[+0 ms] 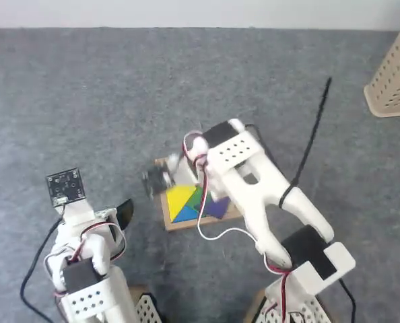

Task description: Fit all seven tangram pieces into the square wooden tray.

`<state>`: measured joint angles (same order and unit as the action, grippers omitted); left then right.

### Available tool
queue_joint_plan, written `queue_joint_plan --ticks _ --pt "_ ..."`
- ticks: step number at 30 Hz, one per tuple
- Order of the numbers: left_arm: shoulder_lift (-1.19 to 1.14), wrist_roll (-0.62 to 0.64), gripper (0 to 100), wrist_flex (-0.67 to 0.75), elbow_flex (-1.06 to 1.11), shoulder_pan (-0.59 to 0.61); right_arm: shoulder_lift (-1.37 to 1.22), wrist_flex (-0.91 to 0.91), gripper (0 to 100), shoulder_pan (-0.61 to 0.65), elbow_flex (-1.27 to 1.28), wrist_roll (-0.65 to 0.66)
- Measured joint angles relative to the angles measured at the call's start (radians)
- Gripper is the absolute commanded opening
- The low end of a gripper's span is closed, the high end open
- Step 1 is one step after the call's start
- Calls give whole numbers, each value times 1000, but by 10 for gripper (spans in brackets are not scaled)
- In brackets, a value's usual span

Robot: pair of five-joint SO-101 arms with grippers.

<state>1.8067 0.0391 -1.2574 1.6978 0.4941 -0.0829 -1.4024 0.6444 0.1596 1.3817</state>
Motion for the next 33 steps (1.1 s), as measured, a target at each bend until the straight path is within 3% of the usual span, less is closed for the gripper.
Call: queue_joint_plan --ticks 7,15,20,24,33 --pt "0 0 354 0 0 0 0 -25 6 -3 -158 -552" --pt "0 0 354 0 0 0 158 -25 6 -9 -78 -988" --pt "0 0 354 0 0 0 405 121 6 -23 232 -1033" --pt "0 0 354 0 0 0 462 232 6 -58 479 -1040" --pt "0 0 354 0 0 0 296 348 6 -68 537 -1103"
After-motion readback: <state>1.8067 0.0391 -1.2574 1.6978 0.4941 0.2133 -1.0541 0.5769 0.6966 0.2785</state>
